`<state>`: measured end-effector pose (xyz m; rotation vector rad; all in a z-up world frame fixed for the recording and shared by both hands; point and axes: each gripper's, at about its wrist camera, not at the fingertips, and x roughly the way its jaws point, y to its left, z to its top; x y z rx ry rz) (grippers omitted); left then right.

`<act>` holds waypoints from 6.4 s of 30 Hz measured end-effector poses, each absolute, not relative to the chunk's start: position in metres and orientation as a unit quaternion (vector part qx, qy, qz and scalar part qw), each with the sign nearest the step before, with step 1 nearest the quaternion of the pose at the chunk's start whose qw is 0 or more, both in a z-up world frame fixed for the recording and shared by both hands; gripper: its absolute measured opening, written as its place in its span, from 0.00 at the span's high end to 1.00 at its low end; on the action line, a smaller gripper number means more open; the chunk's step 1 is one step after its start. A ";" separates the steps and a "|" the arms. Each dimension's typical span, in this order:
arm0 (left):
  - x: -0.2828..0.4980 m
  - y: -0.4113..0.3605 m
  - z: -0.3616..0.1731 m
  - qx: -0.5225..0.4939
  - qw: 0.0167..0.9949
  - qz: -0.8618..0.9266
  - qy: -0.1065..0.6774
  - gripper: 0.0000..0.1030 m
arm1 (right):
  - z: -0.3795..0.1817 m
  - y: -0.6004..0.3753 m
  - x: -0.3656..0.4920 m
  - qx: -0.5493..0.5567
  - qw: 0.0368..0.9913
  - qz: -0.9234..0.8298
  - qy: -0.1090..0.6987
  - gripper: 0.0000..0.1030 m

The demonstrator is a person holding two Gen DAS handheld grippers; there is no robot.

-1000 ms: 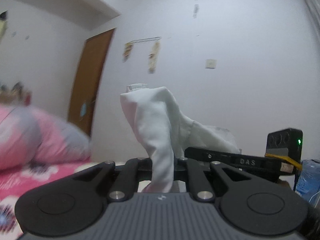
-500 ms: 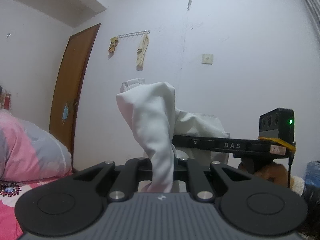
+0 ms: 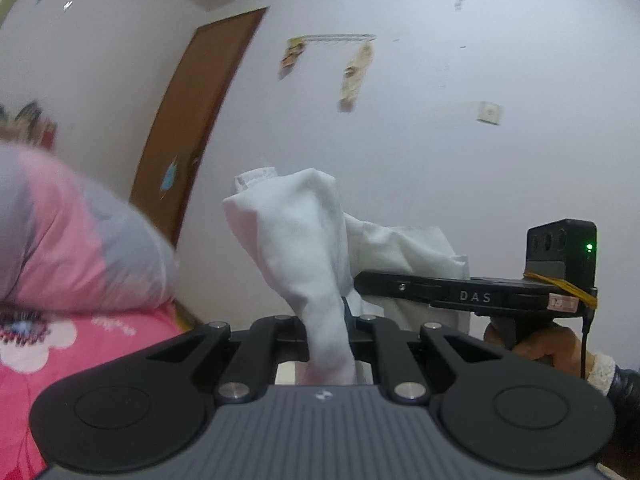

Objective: Fold clothes

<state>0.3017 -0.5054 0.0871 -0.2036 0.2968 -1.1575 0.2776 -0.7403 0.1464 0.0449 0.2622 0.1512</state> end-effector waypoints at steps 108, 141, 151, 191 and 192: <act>0.205 -0.441 0.071 0.081 0.864 -0.490 0.084 0.22 | 0.149 -0.678 0.171 0.056 0.974 -0.164 0.146 0.93; 0.007 -0.290 0.102 0.071 0.902 -0.348 0.248 0.00 | 0.062 -0.401 -0.146 0.119 0.951 -0.261 0.113 0.01; -0.007 -0.291 0.093 0.081 0.880 -0.389 0.261 0.00 | 0.056 -0.403 -0.151 0.128 0.940 -0.284 0.141 0.01; -0.001 -0.290 0.078 0.084 0.901 -0.345 0.248 0.00 | 0.040 -0.388 -0.133 0.097 0.935 -0.285 0.186 0.01; -0.001 -0.290 0.078 0.083 0.901 -0.345 0.249 0.00 | 0.039 -0.388 -0.133 0.097 0.935 -0.285 0.187 0.01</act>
